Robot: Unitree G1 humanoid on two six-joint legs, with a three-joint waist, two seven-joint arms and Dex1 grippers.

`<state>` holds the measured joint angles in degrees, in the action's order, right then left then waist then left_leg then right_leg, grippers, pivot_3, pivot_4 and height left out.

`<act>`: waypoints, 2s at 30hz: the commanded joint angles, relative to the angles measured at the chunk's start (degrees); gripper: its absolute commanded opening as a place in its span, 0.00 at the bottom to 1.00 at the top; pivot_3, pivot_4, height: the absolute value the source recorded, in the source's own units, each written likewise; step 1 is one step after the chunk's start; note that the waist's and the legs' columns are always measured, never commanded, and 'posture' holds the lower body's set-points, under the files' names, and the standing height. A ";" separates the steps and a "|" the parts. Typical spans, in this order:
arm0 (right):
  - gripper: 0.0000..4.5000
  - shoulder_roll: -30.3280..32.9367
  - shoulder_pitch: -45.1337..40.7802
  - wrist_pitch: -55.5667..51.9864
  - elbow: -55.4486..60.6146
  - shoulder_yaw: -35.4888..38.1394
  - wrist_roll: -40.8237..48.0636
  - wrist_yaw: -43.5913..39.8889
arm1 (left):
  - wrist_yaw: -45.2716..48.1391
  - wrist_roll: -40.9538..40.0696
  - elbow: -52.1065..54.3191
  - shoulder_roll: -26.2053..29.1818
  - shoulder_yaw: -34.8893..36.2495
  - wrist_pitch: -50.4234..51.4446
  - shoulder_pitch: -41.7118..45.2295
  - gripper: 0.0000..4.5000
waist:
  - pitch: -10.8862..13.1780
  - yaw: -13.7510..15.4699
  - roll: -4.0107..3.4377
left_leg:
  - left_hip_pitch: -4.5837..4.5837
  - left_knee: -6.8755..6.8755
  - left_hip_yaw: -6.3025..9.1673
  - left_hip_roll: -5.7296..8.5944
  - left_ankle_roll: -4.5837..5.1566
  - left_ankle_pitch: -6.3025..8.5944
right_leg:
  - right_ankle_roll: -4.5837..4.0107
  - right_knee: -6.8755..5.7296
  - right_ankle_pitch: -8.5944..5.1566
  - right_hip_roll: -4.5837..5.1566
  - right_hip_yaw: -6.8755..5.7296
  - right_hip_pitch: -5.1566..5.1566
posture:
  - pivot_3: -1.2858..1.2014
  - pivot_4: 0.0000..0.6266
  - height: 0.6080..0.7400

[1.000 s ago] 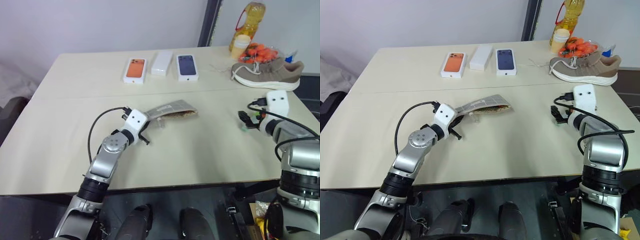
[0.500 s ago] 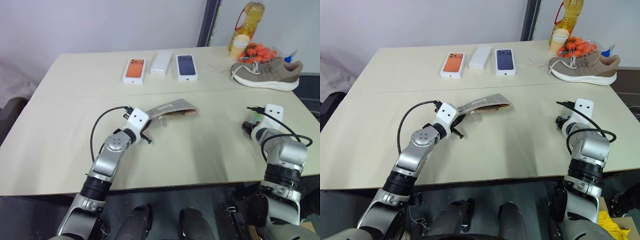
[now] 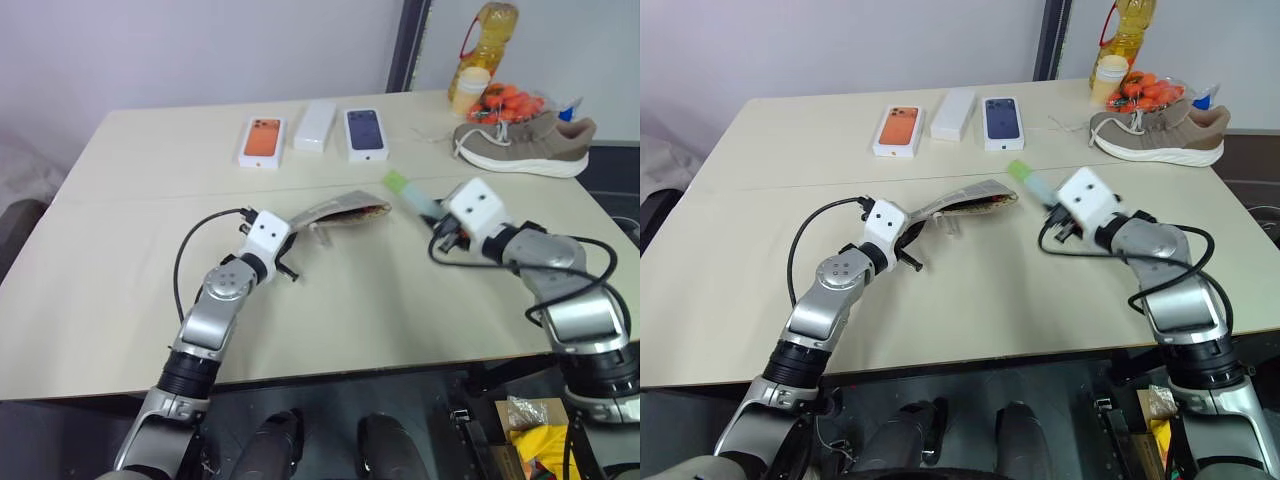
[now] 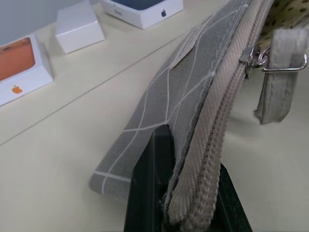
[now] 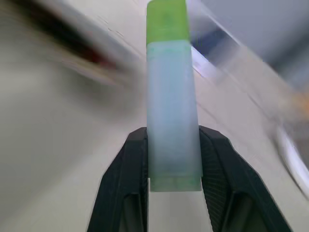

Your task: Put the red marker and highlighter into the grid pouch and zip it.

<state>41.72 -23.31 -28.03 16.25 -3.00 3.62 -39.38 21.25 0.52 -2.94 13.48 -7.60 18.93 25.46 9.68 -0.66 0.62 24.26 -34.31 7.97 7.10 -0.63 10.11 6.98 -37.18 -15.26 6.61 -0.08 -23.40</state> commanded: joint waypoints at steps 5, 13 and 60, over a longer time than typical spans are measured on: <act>0.19 1.86 -0.10 0.73 1.48 -2.26 -2.08 -2.66 | -0.08 -0.71 2.08 -0.07 1.14 -0.04 0.64 0.00 | 0.01 0.34 0.02 | 0.06 -0.15 0.01 0.05 0.03 0.02 | 0.00 0.00 0.00 0.05 0.00 0.00 | 0.52 0.24 1.00; 0.19 2.28 -0.99 2.32 -1.90 -4.11 -5.62 -2.62 | 0.42 -0.88 3.21 0.06 0.93 -0.17 0.06 0.00 | 0.01 0.27 0.02 | 0.06 -0.14 0.01 0.04 0.03 0.02 | 0.00 0.00 0.00 0.07 -0.01 -0.01 | 0.52 0.24 1.00; 0.97 2.69 -5.87 0.24 4.76 -0.15 -11.35 -14.62 | 7.98 -5.08 5.29 0.97 1.16 3.60 1.17 0.00 | 0.02 0.26 0.03 | 0.08 -0.12 0.02 0.05 0.04 0.03 | 0.00 0.01 0.00 0.08 -0.01 -0.03 | 0.52 0.24 1.00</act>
<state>44.03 -29.52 -24.92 17.25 -8.11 -11.93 -52.91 29.58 -2.58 0.90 14.62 -8.40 21.41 24.82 9.70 -0.40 0.65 24.35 -34.44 8.00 7.15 -0.59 10.14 6.98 -37.18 -15.25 6.69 -0.10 -23.43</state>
